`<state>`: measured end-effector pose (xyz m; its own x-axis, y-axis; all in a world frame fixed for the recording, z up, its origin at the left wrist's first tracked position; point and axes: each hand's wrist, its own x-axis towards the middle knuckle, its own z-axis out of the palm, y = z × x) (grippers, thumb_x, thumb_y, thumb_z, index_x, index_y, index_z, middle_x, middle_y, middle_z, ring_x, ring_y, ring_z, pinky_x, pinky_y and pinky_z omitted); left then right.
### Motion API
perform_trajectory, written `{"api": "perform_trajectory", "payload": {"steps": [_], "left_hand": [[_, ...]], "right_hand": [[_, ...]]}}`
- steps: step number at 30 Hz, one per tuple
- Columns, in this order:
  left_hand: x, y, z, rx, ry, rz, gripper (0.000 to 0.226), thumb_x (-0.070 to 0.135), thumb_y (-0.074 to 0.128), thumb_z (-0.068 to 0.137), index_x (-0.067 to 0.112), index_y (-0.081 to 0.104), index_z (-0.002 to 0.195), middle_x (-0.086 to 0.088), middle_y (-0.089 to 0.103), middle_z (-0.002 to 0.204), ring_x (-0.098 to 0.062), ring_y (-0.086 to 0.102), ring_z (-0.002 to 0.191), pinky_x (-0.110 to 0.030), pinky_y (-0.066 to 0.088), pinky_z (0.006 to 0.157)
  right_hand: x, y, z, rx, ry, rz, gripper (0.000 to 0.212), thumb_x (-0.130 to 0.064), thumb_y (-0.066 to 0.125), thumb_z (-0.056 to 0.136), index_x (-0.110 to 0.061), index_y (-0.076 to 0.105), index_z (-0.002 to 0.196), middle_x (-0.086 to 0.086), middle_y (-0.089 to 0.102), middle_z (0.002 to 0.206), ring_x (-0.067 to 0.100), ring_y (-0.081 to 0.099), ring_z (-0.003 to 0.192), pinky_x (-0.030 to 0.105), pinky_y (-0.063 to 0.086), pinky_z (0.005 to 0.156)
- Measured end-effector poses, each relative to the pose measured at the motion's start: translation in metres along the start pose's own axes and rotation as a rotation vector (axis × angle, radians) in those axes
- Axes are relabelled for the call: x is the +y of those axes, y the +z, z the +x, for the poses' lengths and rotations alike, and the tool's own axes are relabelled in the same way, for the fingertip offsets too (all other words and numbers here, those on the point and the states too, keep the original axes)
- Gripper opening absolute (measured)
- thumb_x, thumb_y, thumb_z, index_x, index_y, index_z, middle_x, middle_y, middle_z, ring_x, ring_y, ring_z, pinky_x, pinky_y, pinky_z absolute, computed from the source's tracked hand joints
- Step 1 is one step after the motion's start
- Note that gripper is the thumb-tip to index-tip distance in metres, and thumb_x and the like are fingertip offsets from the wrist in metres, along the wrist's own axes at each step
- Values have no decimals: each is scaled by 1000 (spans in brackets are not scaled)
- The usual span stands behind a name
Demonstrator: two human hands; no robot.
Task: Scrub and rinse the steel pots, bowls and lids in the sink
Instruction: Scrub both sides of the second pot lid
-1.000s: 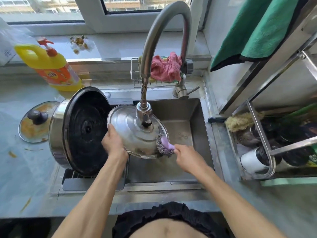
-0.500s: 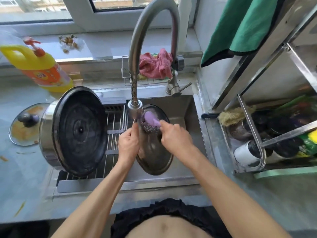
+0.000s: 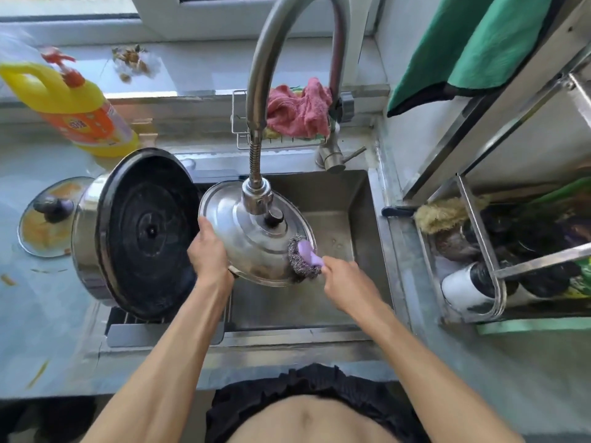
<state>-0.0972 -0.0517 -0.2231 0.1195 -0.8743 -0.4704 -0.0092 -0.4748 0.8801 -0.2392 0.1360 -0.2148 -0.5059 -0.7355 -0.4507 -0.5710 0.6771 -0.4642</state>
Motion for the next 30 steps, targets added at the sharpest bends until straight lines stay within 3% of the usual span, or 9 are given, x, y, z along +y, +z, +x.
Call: {"api": "perform_trajectory", "payload": {"steps": [3, 6, 9, 11, 14, 17, 21, 25, 30], "left_hand": [[-16, 15, -22, -31, 112, 192, 53, 53, 43, 102, 10, 61, 78, 3, 57, 72, -16, 51, 71, -34, 43, 73], [-32, 15, -40, -198, 230, 239, 66, 55, 44, 102, -4, 52, 74, -2, 54, 65, -16, 48, 64, -34, 41, 65], [-32, 7, -45, -304, 343, 249, 62, 51, 48, 103, 6, 41, 61, -3, 43, 58, -14, 40, 56, -31, 32, 54], [-23, 8, -52, -301, 383, 255, 56, 43, 48, 105, 15, 33, 59, 1, 34, 55, -11, 32, 52, -29, 26, 50], [-16, 8, -51, -156, 308, 195, 52, 36, 46, 107, 10, 39, 63, 0, 37, 57, -3, 32, 45, -21, 28, 44], [-16, 5, -35, -56, 228, 160, 48, 43, 47, 105, 5, 54, 76, -6, 46, 70, -9, 42, 59, -25, 37, 53], [-14, -1, -13, 6, 73, 110, 44, 52, 53, 96, 17, 61, 71, 3, 63, 76, -14, 56, 69, -34, 52, 71], [-23, -6, -8, -100, 96, 212, 42, 50, 53, 92, 21, 47, 63, 4, 48, 68, -14, 45, 66, -35, 41, 68], [-37, -4, -20, -257, -32, 95, 31, 39, 52, 104, 19, 65, 84, -4, 68, 92, -22, 63, 87, -41, 53, 86]], "right_hand": [[-31, 7, -28, 3, -146, -65, 16, -25, 36, 103, -22, 48, 114, 16, 61, 93, 39, 59, 85, 41, 44, 66], [-49, -5, -21, 113, -205, -135, 24, -21, 40, 100, -22, 47, 123, 19, 65, 95, 42, 61, 86, 40, 40, 63], [-41, -28, -2, 198, -145, -165, 25, -19, 38, 100, -21, 48, 123, 19, 65, 98, 42, 62, 91, 39, 35, 64], [-36, -32, -4, 197, -145, -192, 23, -20, 37, 101, -20, 48, 122, 19, 65, 97, 42, 62, 90, 38, 35, 64], [-39, -16, -24, 95, -252, -218, 25, -21, 38, 101, -22, 46, 126, 18, 66, 93, 42, 63, 85, 37, 35, 61], [-20, -8, -27, 48, -189, -154, 21, -21, 38, 103, -22, 48, 121, 16, 65, 90, 41, 63, 85, 37, 35, 61], [15, -7, -13, 114, -23, -46, 23, -28, 36, 103, -23, 54, 116, 12, 59, 84, 40, 61, 89, 38, 38, 64], [25, -7, 0, 184, 79, 177, 24, -25, 39, 103, -14, 59, 110, 20, 66, 100, 40, 56, 99, 36, 33, 67], [2, -4, -9, 189, -40, 106, 29, -28, 37, 103, -25, 57, 123, 17, 67, 100, 35, 58, 87, 35, 35, 65]]}}
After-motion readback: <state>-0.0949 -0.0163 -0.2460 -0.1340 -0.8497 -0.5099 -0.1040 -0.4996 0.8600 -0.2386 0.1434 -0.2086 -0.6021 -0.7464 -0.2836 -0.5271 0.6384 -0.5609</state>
